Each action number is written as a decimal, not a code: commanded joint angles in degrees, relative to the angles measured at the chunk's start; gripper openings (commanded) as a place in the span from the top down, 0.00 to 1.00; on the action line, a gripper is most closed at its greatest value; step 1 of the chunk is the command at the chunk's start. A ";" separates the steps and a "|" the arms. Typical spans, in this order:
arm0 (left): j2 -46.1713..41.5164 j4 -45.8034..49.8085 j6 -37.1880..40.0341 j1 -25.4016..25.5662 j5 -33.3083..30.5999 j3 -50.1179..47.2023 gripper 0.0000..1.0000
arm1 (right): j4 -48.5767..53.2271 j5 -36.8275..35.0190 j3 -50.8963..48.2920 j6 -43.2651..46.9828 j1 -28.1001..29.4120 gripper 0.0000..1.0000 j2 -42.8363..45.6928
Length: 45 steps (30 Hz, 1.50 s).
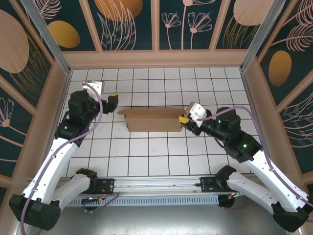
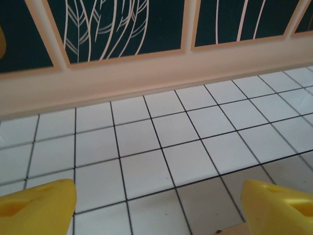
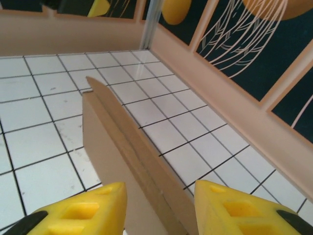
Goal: Fold the paper box
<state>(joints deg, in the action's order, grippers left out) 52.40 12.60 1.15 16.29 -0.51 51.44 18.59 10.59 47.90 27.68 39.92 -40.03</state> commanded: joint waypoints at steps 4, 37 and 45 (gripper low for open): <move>-6.76 -6.29 27.37 0.23 5.32 -7.38 0.21 | -3.04 -3.37 -3.85 4.95 0.77 0.59 2.56; 1.95 -6.68 48.88 0.05 17.84 -15.04 0.53 | -0.85 -3.76 -4.61 2.42 0.77 0.62 3.60; 3.46 -8.61 48.39 0.00 19.52 -15.78 0.73 | -1.76 -9.92 -4.63 5.01 -0.23 0.72 0.27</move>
<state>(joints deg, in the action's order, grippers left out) 55.57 6.50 49.74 16.29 16.82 35.94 17.98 5.02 43.22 31.27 40.16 -38.96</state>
